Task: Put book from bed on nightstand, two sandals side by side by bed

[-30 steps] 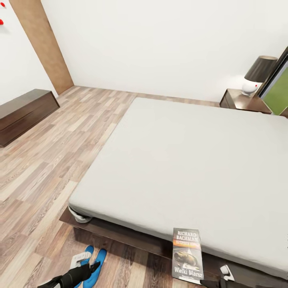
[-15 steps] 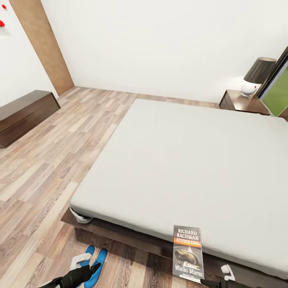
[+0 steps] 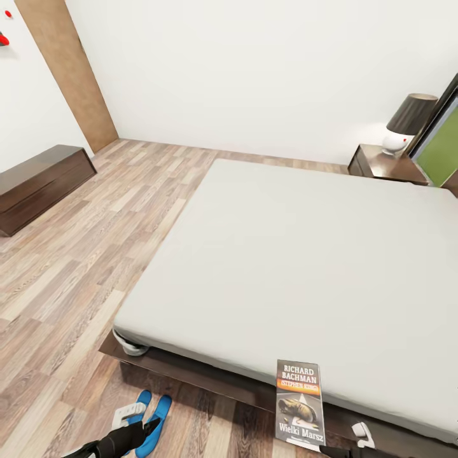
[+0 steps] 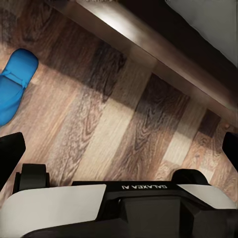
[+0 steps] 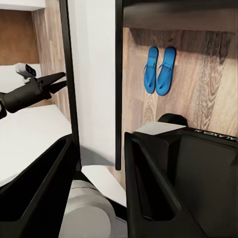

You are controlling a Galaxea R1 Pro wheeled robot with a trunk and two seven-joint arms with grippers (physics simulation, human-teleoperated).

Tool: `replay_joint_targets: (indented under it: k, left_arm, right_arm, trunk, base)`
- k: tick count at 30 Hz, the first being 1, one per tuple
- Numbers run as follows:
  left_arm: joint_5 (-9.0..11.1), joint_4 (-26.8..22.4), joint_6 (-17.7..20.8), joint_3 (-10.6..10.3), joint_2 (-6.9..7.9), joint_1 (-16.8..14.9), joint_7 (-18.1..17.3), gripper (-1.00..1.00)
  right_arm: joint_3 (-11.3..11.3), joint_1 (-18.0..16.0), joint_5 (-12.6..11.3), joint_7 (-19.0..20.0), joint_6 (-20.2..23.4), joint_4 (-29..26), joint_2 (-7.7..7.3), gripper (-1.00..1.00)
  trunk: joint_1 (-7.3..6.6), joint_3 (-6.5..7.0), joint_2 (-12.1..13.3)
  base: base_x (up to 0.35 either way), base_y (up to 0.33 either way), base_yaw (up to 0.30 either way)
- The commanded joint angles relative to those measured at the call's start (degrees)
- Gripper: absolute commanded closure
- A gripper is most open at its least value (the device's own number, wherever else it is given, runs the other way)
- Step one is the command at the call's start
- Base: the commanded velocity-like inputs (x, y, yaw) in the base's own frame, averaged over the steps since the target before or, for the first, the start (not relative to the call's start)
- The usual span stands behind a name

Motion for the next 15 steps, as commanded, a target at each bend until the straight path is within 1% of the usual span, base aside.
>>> replay_joint_targets:
  k: [1, 10, 15]
  left_arm:
    - [-0.15, 0.08, -0.28, 0.11, 0.02, -0.04, -0.13, -1.0]
    - [-0.15, 0.08, -0.28, 0.11, 0.02, -0.04, -0.21, -1.0]
    - [-0.15, 0.08, -0.28, 0.11, 0.02, -0.04, -0.21, -1.0]
  right_arm:
    - [0.34, -0.03, -0.61, 0.0, 0.6, 0.24, -0.06, 1.0]
    - [-0.13, -0.03, -0.68, -0.31, 0.69, 0.74, -0.06, 1.0]
    - [0.06, -0.03, -0.84, 0.18, 0.8, 0.69, -0.06, 1.0]
  trunk:
    - [-0.22, 0.15, 0.39]
    - [-2.2, 1.76, 4.0]
    - [-3.3, 2.66, 6.0]
  base:
    - [0.0, 0.0, 0.0]
    - [0.0, 0.0, 0.0]
    - [0.0, 0.0, 0.0]
